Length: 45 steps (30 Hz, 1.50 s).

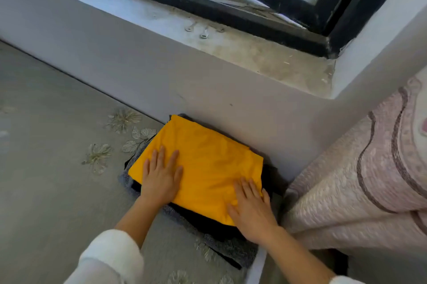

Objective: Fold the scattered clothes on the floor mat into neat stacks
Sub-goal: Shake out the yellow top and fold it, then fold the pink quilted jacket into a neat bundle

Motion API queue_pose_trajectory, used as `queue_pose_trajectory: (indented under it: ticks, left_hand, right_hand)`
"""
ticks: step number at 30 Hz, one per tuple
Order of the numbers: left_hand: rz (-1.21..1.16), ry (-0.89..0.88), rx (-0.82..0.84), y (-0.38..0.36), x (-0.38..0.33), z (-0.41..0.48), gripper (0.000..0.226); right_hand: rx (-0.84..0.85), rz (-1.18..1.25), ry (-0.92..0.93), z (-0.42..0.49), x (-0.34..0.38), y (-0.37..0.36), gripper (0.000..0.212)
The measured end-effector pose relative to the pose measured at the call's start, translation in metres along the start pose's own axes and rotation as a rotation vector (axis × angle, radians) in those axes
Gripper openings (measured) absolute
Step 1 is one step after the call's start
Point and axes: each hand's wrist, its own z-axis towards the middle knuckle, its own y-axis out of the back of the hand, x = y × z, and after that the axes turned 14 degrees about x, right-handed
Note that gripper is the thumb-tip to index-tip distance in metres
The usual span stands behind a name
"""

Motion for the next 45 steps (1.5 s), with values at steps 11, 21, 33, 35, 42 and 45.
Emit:
queue_pose_trajectory:
  ticks: [11, 21, 33, 35, 42, 45]
  left_hand:
    - [-0.111, 0.12, 0.126, 0.001, -0.007, -0.059, 0.062]
    - [-0.409, 0.157, 0.055, -0.036, -0.04, -0.242, 0.055]
    - [-0.615, 0.553, -0.104, -0.101, 0.001, -0.523, 0.051]
    - [-0.644, 0.64, -0.139, -0.112, 0.02, -0.571, 0.05]
    - [-0.674, 0.9, -0.293, -0.159, 0.094, -0.738, 0.048]
    - [-0.686, 0.973, -0.354, -0.183, 0.132, -0.816, 0.047]
  right_hand:
    - [0.138, 0.018, 0.006, -0.039, -0.011, -0.007, 0.074]
    - [0.016, 0.04, 0.151, -0.144, 0.03, -0.042, 0.069]
    - [0.12, -0.214, 0.486, -0.271, 0.136, -0.154, 0.068]
    - [0.142, -0.262, 0.562, -0.292, 0.166, -0.176, 0.069]
    - [0.234, -0.47, 0.78, -0.371, 0.291, -0.28, 0.067]
    - [0.245, -0.546, 0.865, -0.413, 0.349, -0.339, 0.068]
